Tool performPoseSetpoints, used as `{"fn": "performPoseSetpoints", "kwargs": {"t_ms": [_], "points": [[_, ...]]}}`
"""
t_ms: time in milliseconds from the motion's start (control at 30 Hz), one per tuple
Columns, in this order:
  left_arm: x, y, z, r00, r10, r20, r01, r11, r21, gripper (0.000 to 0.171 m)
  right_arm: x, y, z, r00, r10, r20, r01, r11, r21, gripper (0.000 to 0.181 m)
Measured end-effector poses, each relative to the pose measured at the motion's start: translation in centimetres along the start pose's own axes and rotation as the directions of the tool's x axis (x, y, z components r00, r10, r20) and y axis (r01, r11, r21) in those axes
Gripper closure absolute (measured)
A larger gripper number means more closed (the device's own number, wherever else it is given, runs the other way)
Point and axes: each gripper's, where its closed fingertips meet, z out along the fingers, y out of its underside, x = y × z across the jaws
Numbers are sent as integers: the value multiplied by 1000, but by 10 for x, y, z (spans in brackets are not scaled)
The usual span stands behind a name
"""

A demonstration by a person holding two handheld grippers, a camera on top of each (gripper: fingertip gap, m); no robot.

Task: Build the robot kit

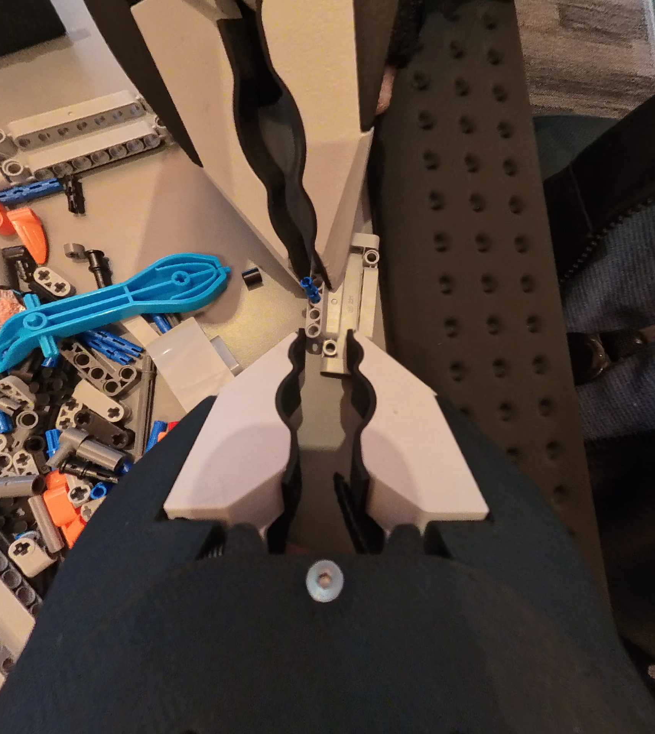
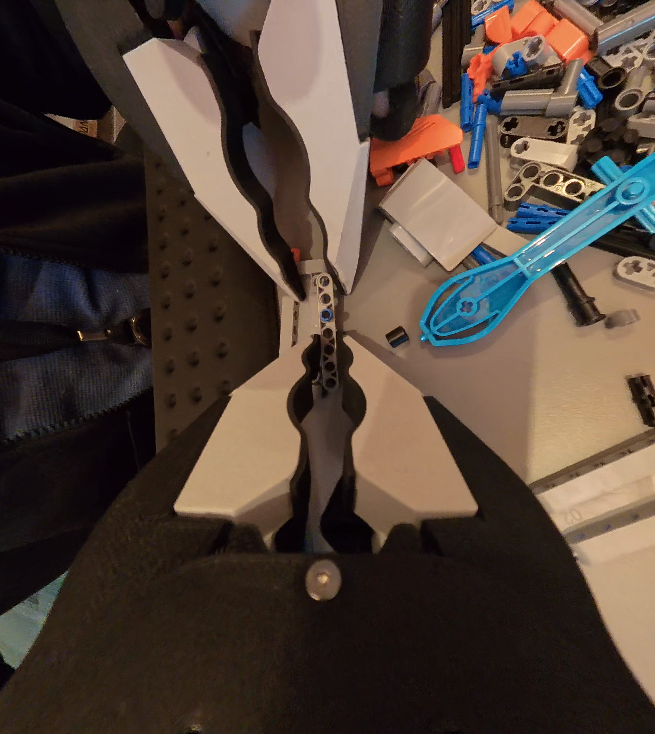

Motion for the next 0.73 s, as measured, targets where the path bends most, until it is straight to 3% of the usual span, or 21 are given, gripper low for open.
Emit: {"fn": "performPoseSetpoints", "kwargs": {"t_ms": [300,500,567,733], "points": [[-6,-5,-2,999,10,42,-11,1000,24,159,0,-4,-3,999,-30,-23,31,999,19,175],[-11,-12,-2,995,42,92,-47,997,55,166,6,-7,-8,968,-156,-194,159,987,-4,175],[-11,-11,1,995,51,88,-56,997,52,166,7,-9,-9,954,-191,-233,197,980,2,164],[-17,-11,2,992,55,115,-60,997,41,167,4,-21,-20,934,-222,-279,257,962,96,178]]}}
